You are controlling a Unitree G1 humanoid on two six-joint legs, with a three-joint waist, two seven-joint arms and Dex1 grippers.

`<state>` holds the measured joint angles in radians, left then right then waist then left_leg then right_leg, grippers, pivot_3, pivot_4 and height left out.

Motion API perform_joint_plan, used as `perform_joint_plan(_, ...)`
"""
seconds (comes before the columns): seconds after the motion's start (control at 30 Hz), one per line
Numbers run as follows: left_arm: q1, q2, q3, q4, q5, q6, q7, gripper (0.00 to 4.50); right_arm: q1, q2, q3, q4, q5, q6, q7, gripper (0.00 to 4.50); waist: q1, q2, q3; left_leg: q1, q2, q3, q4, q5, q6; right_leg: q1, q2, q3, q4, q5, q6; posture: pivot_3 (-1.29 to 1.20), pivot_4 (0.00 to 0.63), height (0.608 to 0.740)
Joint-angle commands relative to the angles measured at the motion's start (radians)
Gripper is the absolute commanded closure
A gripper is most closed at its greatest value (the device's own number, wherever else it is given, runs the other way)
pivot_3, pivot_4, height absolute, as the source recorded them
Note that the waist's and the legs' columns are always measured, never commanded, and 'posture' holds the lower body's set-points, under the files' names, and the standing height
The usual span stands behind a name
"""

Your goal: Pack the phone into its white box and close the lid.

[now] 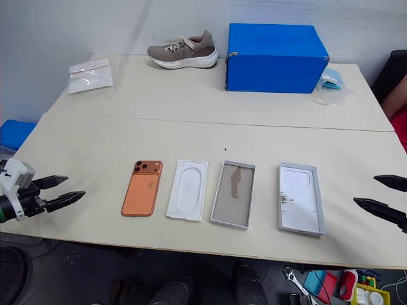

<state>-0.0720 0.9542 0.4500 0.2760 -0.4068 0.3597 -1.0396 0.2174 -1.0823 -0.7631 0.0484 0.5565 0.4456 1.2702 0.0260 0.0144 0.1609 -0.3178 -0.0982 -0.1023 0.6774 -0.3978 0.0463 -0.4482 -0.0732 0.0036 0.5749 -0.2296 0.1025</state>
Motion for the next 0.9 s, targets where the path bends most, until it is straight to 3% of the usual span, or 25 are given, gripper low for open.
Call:
perform_joint_plan(0.03,-0.006,0.014,0.013,-0.038,-0.009,-0.011,-0.006,0.01,-0.004,-0.004,-0.025,0.003,-0.001,-0.008,0.008,0.0,0.0,0.0,0.0,0.0,0.0,0.0,0.0,0.0,0.0,0.0,0.0,0.0,0.0,0.0,0.0,0.0,0.15,0.74)
perform_joint_plan(0.63,-0.007,0.015,-0.023,-0.07,0.001,0.042,0.009,0.01,0.007,0.005,-0.035,-0.013,-0.017,-0.026,-0.006,0.0,0.0,0.0,0.0,0.0,0.0,0.0,0.001,0.0,0.0,0.0,0.0,0.0,0.001,0.0,0.0,0.0,0.15,0.74)
perform_joint_plan(0.9,-0.015,0.02,-0.064,-0.289,-0.156,0.329,-0.036,0.01,0.032,0.037,-0.026,-0.287,0.08,0.066,-0.02,0.0,0.0,0.0,0.0,0.0,0.0,0.0,0.002,0.0,0.0,0.0,0.0,0.0,0.001,0.0,0.0,0.0,0.15,0.74)
